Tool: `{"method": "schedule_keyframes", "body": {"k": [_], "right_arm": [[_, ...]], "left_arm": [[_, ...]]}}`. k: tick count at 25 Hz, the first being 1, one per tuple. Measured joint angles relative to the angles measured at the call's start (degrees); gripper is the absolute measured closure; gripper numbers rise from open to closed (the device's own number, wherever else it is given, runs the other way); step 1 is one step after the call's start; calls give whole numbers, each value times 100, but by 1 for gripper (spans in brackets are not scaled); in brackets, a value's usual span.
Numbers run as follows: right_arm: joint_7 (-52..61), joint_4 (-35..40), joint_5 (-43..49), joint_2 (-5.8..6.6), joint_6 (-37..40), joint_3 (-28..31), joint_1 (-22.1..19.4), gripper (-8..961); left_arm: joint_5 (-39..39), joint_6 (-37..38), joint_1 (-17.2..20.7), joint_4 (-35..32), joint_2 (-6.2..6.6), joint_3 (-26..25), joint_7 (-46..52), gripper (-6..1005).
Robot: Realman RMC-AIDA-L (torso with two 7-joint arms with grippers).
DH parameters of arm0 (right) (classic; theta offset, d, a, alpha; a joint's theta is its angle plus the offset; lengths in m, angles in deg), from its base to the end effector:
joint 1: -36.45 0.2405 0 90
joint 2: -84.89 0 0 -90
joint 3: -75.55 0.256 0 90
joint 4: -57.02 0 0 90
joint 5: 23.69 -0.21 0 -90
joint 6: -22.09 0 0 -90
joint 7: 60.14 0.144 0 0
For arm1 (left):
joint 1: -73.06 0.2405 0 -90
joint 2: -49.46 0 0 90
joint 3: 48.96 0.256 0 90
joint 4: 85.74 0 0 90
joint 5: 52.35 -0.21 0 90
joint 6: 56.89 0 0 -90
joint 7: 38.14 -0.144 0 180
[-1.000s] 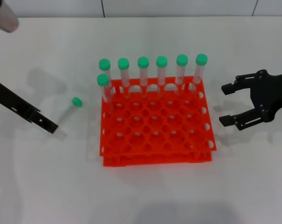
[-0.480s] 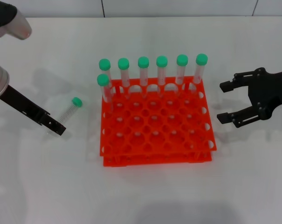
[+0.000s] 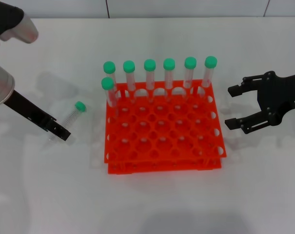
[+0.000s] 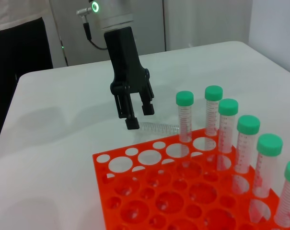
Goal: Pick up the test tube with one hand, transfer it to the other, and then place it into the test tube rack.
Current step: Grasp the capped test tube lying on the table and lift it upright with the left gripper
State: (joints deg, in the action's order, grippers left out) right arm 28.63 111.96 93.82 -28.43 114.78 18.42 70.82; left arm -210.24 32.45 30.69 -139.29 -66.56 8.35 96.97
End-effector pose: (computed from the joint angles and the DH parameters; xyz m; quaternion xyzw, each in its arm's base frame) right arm 0.2116 0.3591 0.0369 -0.9904 0.0763 0.0860 0.0768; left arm -0.2545 0.3754 0.0291 -0.8731 -0.4198 0.1995 0.1470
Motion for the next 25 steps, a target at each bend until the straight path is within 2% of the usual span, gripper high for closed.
{"method": "schedule_keyframes", "body": {"k": [8, 14, 19, 25], "right_arm": [[0, 0, 0, -4, 0, 0, 0, 84], [0, 0, 0, -8, -7, -1, 7, 85], [0, 0, 0, -23, -8, 0, 37, 85], [0, 0, 0, -40, -8, 0, 51, 85]], "left_arm": [[-165, -119, -31, 116, -27, 32, 110, 285], [-214, -127, -25, 127, -40, 34, 133, 480], [-217, -144, -1, 127, -47, 34, 133, 547], [-370, -251, -68, 345, -50, 44, 131, 555]]}}
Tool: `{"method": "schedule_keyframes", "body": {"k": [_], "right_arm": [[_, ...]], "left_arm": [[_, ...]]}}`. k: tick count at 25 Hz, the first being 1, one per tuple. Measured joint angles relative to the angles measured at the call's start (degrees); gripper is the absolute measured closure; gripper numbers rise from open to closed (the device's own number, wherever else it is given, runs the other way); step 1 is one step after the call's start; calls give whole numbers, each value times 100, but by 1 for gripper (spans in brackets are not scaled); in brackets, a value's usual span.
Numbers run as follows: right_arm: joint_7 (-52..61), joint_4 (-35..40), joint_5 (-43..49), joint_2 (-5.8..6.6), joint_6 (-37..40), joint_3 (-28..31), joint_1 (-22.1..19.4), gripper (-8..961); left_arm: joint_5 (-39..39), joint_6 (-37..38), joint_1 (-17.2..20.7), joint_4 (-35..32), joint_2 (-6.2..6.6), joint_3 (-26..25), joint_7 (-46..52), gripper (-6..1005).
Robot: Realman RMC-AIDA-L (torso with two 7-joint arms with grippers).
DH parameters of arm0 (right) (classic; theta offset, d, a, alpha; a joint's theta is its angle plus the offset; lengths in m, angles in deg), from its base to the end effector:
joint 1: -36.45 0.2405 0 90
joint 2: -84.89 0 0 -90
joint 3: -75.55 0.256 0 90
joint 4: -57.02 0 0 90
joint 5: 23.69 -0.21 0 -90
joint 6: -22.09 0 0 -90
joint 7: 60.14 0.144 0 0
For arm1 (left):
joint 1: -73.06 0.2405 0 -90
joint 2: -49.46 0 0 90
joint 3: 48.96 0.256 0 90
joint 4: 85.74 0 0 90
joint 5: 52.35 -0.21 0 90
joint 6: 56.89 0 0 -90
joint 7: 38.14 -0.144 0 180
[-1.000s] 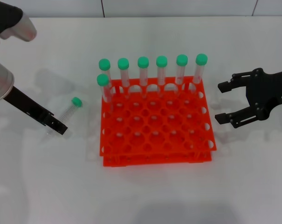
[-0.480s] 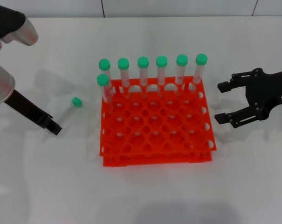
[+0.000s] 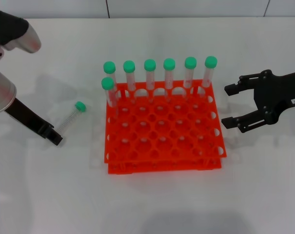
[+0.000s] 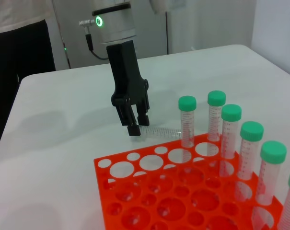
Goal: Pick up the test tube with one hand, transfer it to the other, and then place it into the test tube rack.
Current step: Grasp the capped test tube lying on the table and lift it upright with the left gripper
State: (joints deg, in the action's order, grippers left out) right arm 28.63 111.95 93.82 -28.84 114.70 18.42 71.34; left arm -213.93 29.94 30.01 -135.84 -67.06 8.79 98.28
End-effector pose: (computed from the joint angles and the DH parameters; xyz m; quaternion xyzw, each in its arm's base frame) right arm 0.2072 0.3603 0.0342 -0.9906 0.0723 0.0891 0.0748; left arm -0.2660 0.3739 0.0207 -0.8599 -0.4302 0.2285 0.1527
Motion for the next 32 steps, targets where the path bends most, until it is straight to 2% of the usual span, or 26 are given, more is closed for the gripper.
{"method": "schedule_keyframes", "body": {"k": [18, 23, 32], "right_arm": [[0, -18, 0, -8, -70, -69, 16, 84], [0, -18, 0, -9, -73, -70, 19, 84], [24, -18, 0, 16, -78, -70, 10, 85]], "left_arm": [[-65, -122, -56, 71, -18, 83, 7, 676], [-54, -164, -54, 49, -20, 53, 13, 807], [308, 74, 23, -756, -13, -15, -18, 807]]}}
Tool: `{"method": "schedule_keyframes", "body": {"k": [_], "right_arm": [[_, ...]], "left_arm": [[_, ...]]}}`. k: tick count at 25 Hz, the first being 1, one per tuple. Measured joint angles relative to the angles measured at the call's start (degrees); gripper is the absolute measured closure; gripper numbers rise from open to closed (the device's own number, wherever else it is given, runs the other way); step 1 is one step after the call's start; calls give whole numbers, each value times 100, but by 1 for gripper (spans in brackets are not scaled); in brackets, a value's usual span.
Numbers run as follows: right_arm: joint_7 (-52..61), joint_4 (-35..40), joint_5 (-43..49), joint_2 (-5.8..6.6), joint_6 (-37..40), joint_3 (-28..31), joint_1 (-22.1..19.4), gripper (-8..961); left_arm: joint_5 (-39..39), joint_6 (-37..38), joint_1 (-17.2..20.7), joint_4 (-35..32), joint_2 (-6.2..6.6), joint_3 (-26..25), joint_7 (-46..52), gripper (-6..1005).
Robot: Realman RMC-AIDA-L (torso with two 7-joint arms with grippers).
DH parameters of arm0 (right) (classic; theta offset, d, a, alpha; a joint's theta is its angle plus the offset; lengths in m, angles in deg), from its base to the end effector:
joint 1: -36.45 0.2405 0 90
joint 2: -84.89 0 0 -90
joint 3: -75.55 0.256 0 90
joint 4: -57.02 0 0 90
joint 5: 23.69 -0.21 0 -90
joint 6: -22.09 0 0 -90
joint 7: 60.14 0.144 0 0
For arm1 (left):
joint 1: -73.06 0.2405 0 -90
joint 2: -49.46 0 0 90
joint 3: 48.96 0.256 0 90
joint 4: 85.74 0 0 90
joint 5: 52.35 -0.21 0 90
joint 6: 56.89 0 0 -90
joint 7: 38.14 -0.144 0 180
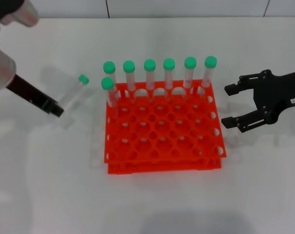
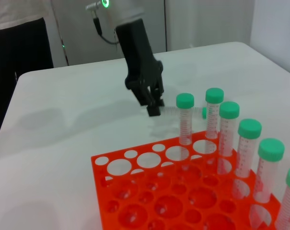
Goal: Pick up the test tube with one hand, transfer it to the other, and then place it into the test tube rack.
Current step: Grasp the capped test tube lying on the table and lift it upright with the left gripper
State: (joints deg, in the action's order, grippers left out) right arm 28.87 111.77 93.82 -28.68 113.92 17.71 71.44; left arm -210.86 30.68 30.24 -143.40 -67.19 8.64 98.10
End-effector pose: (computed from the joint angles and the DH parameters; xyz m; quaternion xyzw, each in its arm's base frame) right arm 0.2074 0.3618 0.0331 -0.9908 0.0730 0.0845 0.0767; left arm -0.2398 0.3885 0.0365 -0.8778 -0.3990 0.1873 0.1873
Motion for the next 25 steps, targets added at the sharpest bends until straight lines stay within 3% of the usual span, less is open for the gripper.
{"method": "schedule_keyframes", "body": {"k": [5, 12, 21, 25], "right_arm": [[-1, 0, 0, -6, 0, 6, -40, 85], [-16, -56, 0, -12, -12, 28, -70, 84], [-22, -62, 0, -28, -41, 10, -98, 85], [-30, -62, 0, -28, -65, 9, -102, 85]], "left_arm": [[332, 175, 305, -953, -5, -43, 1, 807], [1797, -104, 918, -1744, -29, -54, -560, 808], [3410, -1031, 1453, -1718, -175, -227, -1864, 807], [4059, -1112, 1510, -1419, -200, -235, -2450, 807]]}}
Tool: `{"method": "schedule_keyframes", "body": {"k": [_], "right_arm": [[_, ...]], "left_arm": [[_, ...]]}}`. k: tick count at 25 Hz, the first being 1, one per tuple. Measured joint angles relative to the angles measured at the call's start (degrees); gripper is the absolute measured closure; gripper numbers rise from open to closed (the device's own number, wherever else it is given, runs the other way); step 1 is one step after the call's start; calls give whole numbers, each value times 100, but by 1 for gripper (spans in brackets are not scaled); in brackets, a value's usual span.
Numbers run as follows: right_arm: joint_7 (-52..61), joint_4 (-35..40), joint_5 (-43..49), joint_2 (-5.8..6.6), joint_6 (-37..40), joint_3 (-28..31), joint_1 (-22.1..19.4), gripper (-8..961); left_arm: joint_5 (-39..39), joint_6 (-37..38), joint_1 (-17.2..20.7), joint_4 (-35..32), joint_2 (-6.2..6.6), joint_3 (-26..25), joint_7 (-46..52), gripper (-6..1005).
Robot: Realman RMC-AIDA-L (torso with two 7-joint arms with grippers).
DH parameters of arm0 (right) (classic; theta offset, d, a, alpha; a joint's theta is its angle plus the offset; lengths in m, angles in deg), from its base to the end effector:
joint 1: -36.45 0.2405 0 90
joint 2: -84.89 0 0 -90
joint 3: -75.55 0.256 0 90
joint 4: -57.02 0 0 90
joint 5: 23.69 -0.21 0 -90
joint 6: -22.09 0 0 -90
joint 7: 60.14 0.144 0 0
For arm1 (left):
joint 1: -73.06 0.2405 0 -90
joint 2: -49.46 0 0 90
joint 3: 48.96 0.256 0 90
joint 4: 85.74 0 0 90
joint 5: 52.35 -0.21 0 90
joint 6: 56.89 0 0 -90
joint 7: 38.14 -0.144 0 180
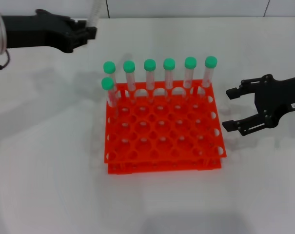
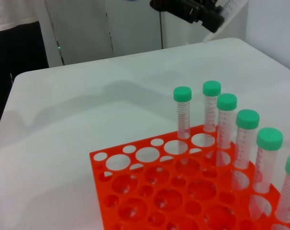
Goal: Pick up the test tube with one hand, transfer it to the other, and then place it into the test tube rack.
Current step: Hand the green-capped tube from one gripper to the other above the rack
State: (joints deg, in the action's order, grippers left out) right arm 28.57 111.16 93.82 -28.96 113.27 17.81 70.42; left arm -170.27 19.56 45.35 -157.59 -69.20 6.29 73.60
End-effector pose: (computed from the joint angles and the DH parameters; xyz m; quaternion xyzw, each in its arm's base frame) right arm 0.2149 0.3584 0.0303 -0.9895 0.0848 0.0861 0.0796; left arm -0.2007 0.3811 0.0679 -0.9265 -0.2287 -0.1435 0.2622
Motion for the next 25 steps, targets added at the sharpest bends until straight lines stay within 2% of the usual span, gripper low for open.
{"method": "schedule_keyframes", "body": {"k": [6, 13, 19, 25], "right_arm": [[-70, -9, 0, -27, -115, -8, -4, 85], [-152, -85, 0, -71, -247, 28, 20, 84], [-152, -93, 0, -82, -294, 16, 14, 84], [-164, -151, -3, -87, -298, 37, -13, 85]], "left_arm": [[547, 37, -275, 831, -10, 64, -642, 807], [641, 41, -754, 1699, -10, 85, -758, 807], [1257, 342, -903, 2341, -26, 102, -1566, 807], [1627, 690, -930, 3035, 21, 61, -2468, 807]]}}
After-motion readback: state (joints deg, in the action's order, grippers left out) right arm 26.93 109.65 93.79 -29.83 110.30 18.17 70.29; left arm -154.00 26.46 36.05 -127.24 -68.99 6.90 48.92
